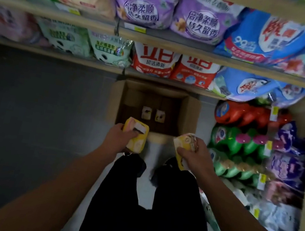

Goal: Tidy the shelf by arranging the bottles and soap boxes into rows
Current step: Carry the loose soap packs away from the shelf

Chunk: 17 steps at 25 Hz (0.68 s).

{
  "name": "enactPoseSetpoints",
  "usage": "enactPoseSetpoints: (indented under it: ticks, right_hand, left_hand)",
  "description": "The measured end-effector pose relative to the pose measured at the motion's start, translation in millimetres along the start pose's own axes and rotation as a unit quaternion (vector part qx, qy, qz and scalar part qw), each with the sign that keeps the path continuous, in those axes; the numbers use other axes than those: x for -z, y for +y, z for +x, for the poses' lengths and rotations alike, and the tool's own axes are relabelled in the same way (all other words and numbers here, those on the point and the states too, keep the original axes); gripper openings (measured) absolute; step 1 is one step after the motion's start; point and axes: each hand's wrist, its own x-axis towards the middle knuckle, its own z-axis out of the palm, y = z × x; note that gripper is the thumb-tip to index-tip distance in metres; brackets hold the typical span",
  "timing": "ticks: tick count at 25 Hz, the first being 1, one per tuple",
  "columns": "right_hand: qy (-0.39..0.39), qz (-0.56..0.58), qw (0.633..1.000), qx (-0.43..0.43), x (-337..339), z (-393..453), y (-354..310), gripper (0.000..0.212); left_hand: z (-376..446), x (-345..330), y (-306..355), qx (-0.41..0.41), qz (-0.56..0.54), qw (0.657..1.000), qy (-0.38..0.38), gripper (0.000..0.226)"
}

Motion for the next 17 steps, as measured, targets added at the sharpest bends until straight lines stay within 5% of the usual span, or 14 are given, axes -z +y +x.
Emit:
enactPoseSetpoints:
  ticks: [9, 14, 17]
  right_hand:
    - [-0.039, 0.053, 0.997, -0.033, -68, 250, 78, 0.03]
    - [-0.013, 0.083, 0.996, -0.026, -134, 407, 154, 0.035]
    - [-0.009, 0.068, 0.998, -0.007, -170, 492, 187, 0.042]
  left_hand:
    - [222, -60, -38, 0.005, -0.064, 0.996, 0.066, 0.045]
    - [395, -79, -78, -0.042, 0.001, 0.995, 0.089, 0.034]
    - [482, -81, -101, -0.068, 0.038, 0.994, 0.08, 0.046]
